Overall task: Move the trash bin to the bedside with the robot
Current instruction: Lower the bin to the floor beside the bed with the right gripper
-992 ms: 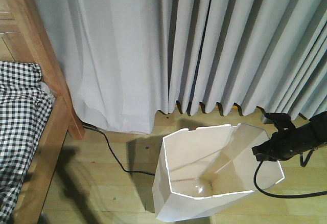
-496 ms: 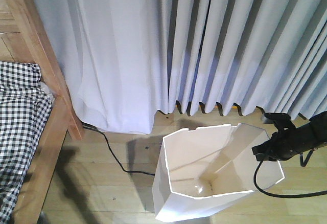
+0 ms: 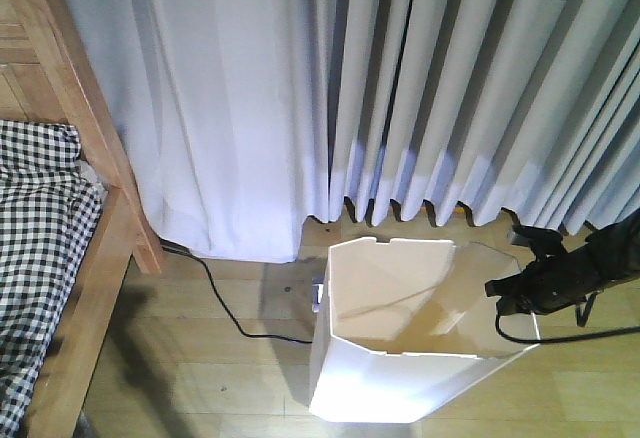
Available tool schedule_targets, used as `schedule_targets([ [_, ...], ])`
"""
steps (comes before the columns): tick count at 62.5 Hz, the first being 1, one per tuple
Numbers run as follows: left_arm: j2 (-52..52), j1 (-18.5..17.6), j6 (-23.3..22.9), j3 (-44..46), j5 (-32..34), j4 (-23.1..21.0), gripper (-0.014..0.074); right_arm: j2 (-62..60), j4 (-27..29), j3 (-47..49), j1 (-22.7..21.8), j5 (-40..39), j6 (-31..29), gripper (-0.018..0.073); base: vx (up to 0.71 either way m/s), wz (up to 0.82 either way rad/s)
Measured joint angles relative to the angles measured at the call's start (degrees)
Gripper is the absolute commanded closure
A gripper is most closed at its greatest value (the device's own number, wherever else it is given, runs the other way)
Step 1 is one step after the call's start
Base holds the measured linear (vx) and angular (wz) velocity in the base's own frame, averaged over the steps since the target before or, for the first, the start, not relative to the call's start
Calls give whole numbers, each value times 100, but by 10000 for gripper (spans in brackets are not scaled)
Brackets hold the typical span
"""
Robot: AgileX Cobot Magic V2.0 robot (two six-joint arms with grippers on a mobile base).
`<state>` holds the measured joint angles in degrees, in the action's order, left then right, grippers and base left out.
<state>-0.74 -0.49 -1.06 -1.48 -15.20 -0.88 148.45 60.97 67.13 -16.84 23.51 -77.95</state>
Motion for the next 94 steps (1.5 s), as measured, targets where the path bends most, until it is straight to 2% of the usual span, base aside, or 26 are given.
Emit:
schedule_targets([
  [12,0,0,0,0,0,0,602,635,-193,674,145,-229,158,528,0,0],
  [36,0,0,0,0,0,0,602,1738,-752,1798,789,-243,1169,515,0,0],
  [62,0,0,0,0,0,0,602,2635,-843,2894,808,-245,1641,487,0,0],
  [81,0,0,0,0,0,0,602,3149,-1435,3400,808,-119,2056,467,0,0],
  [94,0,0,0,0,0,0,602,3263,-1499,3554,808,56,2160,448,0,0],
])
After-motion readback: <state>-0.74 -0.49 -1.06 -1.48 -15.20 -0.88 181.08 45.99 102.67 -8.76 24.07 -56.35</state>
